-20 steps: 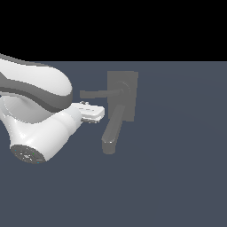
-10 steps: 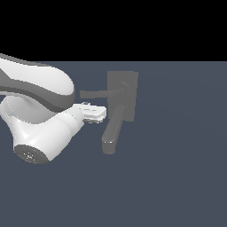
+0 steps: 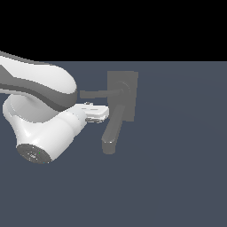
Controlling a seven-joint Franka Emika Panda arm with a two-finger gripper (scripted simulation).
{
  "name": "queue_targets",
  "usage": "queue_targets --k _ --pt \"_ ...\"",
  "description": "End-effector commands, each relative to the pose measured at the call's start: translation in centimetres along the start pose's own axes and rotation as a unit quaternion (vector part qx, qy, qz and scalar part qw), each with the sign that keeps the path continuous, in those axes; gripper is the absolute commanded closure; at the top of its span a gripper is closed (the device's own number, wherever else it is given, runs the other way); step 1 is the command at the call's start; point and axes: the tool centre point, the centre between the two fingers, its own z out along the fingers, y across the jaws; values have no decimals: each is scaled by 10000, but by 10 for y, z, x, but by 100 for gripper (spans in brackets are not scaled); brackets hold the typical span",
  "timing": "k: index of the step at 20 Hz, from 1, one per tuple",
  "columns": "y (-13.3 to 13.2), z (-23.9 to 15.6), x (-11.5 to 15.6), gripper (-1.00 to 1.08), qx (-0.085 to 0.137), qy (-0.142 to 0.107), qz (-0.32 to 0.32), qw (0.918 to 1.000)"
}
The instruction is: Turn on the faucet by rotating a designated handle.
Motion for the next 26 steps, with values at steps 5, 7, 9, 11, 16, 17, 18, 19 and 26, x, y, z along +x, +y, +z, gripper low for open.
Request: queue_targets --k 5,7,9,11,16,17,18,19,26 --pt "3 0 -23 108 -1 -2 2 10000" --pt "4 0 -32 108 -1 -1 0 10000" --pt "5 0 -40 108 -1 -1 0 10000" --pt "6 0 -49 108 -1 -1 0 10000" --pt "5 0 -51 108 18 46 -17 10000" --pt "4 0 -55 108 17 44 -16 10000" --pt "3 0 -58 108 17 44 -16 10000" --pt "2 0 -61 108 16 41 -15 10000" --pt "-5 0 -86 108 10 27 -10 10000"
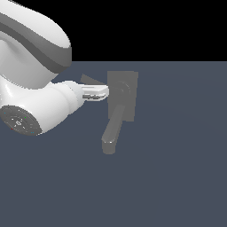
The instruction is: Turn on the faucet by rotating a designated handle.
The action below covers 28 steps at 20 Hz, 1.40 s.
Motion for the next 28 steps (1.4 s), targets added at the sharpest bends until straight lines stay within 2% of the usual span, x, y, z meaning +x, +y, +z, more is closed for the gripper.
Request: queue_targets --k 1,11,12,13,28 --pt "-4 0 -13 108 13 -36 12 10000" --pt "-15 0 -51 108 3 -59 18 10000" --pt "-15 0 -51 108 3 -59 18 10000" --pt "-16 -1 -38 108 27 19 -2 10000" --pt "-52 -1 -79 108 10 -35 13 10000"
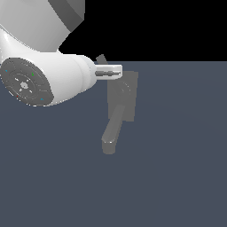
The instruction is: Turn on the faucet by rotating a designated handle.
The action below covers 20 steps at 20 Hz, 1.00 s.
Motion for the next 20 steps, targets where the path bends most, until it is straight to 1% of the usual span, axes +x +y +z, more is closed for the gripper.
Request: queue_targets --k 1,7,8,20 --pt "-8 3 -18 108 4 -107 28 9999" --pt "-20 3 -32 108 -2 -128 33 9999" --pt "-18 0 -14 108 8 13 5 10000" --pt "-63 2 -34 108 1 -76 23 10000"
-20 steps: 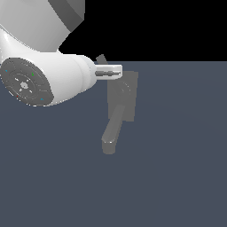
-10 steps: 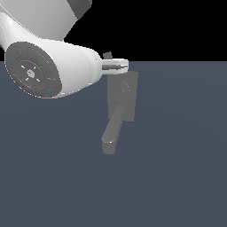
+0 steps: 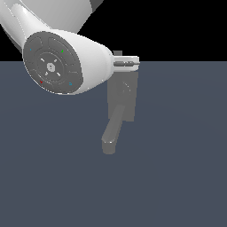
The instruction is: Turn on the faucet by rotating a designated handle.
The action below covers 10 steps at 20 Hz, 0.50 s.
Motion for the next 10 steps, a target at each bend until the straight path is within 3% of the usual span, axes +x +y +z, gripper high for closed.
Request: queue_targets --k 1,7,8,10 --pt "-20 4 -15 108 82 -121 23 9999" --pt "-39 5 -24 108 79 -161 30 9998" --pt "-26 -2 0 108 51 -12 119 9999" --pt "-35 -1 -1 108 54 -29 109 9999"
